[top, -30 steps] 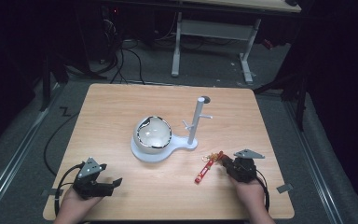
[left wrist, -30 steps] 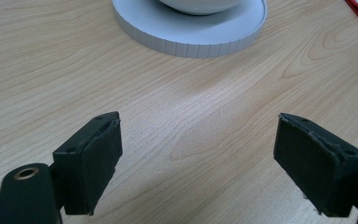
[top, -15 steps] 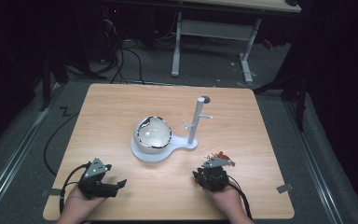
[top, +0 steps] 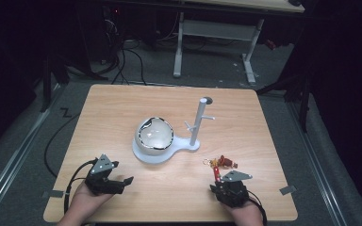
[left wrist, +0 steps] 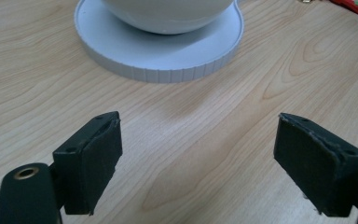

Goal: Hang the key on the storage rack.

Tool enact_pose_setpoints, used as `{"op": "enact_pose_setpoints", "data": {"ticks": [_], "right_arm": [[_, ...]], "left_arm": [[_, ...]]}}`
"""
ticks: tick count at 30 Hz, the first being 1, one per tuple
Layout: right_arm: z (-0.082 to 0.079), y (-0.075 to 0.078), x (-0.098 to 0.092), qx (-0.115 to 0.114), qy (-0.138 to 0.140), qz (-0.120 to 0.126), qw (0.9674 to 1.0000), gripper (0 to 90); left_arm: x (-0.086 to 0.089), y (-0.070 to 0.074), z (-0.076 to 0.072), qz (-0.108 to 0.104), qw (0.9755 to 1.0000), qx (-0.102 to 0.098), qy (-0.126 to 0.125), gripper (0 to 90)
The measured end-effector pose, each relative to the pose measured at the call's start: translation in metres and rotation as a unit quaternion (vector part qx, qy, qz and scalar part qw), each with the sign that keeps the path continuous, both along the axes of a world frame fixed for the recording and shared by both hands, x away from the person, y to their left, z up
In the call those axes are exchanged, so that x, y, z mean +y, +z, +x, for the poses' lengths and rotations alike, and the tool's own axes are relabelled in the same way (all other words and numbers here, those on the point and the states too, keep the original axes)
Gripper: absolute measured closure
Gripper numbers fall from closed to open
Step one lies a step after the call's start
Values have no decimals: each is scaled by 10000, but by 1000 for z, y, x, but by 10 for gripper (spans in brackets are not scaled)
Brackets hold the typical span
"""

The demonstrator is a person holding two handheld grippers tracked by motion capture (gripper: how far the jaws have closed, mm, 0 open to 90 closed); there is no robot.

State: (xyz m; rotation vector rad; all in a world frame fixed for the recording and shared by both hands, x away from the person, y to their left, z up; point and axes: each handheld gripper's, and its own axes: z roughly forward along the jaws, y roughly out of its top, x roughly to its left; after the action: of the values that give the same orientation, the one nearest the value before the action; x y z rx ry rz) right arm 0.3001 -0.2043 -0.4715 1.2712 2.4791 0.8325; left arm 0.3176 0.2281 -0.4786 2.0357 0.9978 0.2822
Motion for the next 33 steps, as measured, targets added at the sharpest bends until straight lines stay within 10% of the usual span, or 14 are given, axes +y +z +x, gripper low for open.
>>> {"op": "enact_pose_setpoints", "data": {"ticks": [11,27,33], "right_arm": [[-21,9,-49,-29,-608,-192,9980,684],[13,6,-22,69,-71,-411,9991,596],[39,13,-15,529,371,-763,9950,558]], "left_arm": [[-5,1,4,-2,10000,-29,-64,160],[8,-1,-6,12,10000,39,89,160],[12,-2,-9,33,9998,83,172,160]]}}
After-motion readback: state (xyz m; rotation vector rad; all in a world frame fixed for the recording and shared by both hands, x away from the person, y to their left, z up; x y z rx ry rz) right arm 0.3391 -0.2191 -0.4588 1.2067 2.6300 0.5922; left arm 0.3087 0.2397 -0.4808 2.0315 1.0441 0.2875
